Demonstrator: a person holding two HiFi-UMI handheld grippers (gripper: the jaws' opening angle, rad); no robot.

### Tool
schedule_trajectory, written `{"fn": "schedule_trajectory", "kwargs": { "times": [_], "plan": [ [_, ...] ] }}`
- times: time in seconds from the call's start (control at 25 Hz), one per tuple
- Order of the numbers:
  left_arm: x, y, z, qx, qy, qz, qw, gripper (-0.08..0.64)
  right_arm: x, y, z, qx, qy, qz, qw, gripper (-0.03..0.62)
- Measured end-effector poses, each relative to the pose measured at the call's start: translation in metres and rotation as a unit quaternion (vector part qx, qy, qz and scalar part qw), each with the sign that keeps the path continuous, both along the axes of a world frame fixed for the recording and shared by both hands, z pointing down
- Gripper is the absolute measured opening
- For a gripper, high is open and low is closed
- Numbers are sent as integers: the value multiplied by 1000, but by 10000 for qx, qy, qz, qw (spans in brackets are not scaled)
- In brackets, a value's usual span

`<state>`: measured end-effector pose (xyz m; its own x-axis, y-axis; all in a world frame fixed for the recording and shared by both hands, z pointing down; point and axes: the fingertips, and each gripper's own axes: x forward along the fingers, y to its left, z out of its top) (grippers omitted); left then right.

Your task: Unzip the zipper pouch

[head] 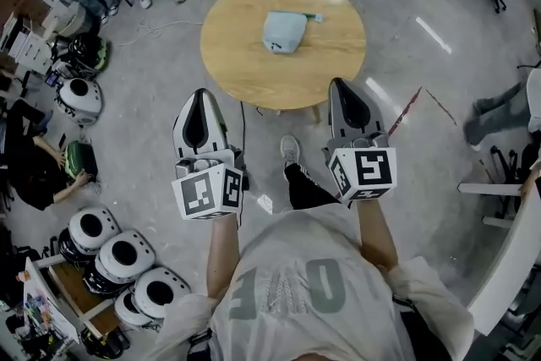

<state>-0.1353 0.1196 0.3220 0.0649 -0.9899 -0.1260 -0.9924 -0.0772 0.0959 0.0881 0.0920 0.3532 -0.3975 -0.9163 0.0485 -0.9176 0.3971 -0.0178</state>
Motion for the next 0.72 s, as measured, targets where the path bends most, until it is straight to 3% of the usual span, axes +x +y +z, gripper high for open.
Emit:
{"fn": "schedule_trajectory", "kwargs": {
  "times": [0.2, 0.44, 0.56, 0.72],
  "plan": [
    [-2, -79, 1, -109, 23, -31, 9999, 29, -2, -85, -1, -62, 21, -45, 10000, 29],
    [27, -157, -4, -175, -684, 149, 9974, 29, 11, -160, 11, -164, 110, -2, 9998, 29],
    [35, -178, -8, -205, -549, 162, 9981, 29, 21, -178, 14, -192, 87, -2, 9998, 29],
    [17, -203, -16, -237, -418, 60, 9988, 29, 7, -204, 12, -174, 149, -45, 9997, 29]
  ]
}}
